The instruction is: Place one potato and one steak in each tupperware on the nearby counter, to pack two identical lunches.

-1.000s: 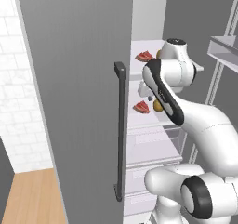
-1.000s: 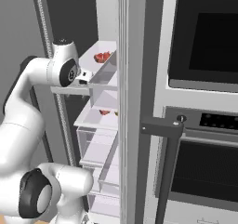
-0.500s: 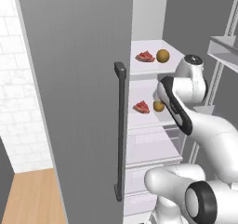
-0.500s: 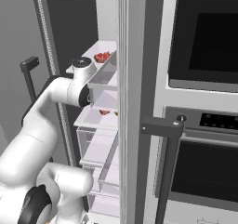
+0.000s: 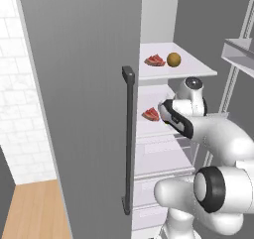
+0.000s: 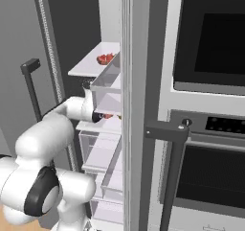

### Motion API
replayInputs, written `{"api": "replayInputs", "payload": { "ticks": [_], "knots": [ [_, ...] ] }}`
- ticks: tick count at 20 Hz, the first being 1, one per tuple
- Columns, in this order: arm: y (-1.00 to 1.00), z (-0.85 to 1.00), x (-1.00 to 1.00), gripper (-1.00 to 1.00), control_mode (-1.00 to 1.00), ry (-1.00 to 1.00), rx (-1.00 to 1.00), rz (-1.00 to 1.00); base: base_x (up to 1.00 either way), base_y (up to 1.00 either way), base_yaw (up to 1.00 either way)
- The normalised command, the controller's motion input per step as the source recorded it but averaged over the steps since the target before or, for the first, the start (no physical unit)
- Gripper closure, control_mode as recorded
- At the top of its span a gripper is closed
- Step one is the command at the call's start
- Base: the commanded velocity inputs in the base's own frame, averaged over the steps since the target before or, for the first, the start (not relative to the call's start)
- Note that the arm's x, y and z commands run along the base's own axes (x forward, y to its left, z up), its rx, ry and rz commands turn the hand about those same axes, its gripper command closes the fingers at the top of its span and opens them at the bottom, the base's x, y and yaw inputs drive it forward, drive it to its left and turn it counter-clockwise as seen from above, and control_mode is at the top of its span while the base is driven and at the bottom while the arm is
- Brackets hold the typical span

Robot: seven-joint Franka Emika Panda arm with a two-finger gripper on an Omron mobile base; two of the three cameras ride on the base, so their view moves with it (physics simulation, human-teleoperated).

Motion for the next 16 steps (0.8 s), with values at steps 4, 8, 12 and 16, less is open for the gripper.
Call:
{"api": "replayInputs", "payload": {
  "ticks": [4, 8, 12, 16],
  "knots": [
    [-0.05, -0.54, 0.74, -1.00, -1.00, -0.08, 0.00, 0.00, 0.00, 0.00, 0.00],
    [-0.23, -0.21, 0.63, -1.00, -1.00, 0.00, 0.00, 0.00, 0.00, 0.00, 0.00],
    [-0.32, -0.03, 0.52, -1.00, -1.00, 0.00, 0.00, 0.00, 0.00, 0.00, 0.00],
    [-0.35, -0.02, 0.43, -1.00, -1.00, 0.00, 0.00, 0.00, 0.00, 0.00, 0.00]
  ]
}}
